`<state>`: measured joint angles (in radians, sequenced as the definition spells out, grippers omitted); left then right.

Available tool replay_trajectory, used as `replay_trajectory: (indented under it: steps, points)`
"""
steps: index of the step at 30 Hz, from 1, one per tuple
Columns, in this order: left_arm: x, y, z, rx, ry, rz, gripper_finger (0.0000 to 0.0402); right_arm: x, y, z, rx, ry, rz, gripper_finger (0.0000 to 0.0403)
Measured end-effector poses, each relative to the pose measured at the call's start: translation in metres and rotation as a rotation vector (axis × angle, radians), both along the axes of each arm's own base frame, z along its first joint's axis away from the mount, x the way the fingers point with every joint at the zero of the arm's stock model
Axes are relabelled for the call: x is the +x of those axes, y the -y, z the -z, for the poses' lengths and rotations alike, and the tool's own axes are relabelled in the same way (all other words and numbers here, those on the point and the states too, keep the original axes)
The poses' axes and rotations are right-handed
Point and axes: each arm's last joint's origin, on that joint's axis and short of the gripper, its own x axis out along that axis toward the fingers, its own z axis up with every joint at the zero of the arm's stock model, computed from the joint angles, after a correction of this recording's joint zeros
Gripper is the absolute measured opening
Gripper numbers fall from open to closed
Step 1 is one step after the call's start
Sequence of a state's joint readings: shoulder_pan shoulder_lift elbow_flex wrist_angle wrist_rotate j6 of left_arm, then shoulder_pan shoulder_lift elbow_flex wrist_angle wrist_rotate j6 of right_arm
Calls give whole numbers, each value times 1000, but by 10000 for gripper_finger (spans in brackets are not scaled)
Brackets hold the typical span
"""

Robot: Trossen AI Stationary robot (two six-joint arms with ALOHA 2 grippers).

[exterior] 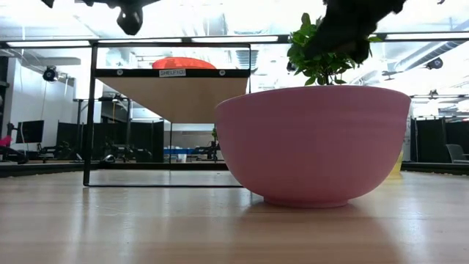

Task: Place and stack bowls onto a shelf
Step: Stack the purple bowl on top of the light orange bowl on the shelf

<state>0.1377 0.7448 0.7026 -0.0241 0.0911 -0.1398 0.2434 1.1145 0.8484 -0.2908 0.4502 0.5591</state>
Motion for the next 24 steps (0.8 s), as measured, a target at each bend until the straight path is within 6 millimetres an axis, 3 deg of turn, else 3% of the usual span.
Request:
replay_trajectory:
  steps: [6,15,21,24]
  points:
    - [-12,5,7,38,91,-2,0,2,34,7,83,-79,103,9]
    - [-28,7,18,88,124,-4,0,21,62,29,142,-186,108,9]
    - [-32,7,20,95,128,-5,0,36,73,45,-35,-328,-206,9]
    - [-32,7,22,93,112,-4,0,40,75,55,-95,-381,-279,14]
